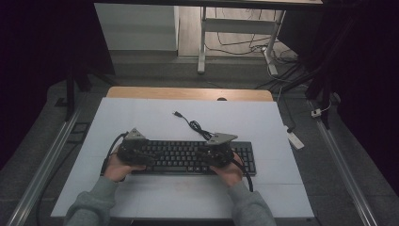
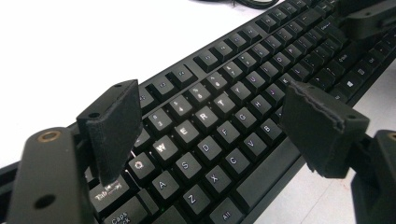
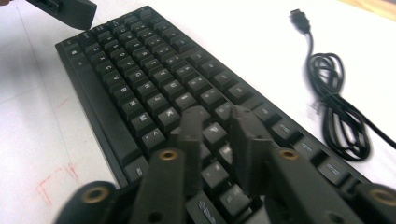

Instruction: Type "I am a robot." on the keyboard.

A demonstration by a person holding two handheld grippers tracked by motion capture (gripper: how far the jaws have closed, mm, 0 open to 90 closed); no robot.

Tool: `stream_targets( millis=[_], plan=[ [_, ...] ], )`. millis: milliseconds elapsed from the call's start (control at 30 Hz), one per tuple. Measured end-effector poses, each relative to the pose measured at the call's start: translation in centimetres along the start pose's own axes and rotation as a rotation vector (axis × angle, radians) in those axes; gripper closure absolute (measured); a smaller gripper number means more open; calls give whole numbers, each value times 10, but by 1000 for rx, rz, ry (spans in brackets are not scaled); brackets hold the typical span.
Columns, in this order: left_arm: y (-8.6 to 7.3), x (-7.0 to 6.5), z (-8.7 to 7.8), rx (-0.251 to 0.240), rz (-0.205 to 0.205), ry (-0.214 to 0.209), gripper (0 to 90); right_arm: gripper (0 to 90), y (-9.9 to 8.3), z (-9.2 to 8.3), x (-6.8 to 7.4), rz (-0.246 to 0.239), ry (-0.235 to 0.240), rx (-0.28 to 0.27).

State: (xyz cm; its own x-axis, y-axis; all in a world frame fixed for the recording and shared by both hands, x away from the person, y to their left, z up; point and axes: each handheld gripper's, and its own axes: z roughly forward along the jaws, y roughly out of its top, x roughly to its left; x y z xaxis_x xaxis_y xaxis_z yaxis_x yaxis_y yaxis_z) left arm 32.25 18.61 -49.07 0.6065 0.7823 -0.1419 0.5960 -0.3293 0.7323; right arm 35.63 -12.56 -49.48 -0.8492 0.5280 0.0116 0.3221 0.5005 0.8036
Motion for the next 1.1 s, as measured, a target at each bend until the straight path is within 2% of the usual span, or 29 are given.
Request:
stream_targets(
  millis=[100, 133, 533, 1100],
  plan=[
    [0, 0, 0, 1, 2, 0, 210, 887, 4, 7, 0, -1, 24, 18],
    [0, 0, 1, 1, 2, 1, 210, 894, 5, 9, 0, -7, 28, 26],
    [0, -1, 1, 6, 8, 2, 209, 895, 14, 35, 1, -4, 20, 72],
    [-1, -1, 2, 15, 14, 2, 209, 893, 15, 50, 2, -9, 26, 100]
  ],
)
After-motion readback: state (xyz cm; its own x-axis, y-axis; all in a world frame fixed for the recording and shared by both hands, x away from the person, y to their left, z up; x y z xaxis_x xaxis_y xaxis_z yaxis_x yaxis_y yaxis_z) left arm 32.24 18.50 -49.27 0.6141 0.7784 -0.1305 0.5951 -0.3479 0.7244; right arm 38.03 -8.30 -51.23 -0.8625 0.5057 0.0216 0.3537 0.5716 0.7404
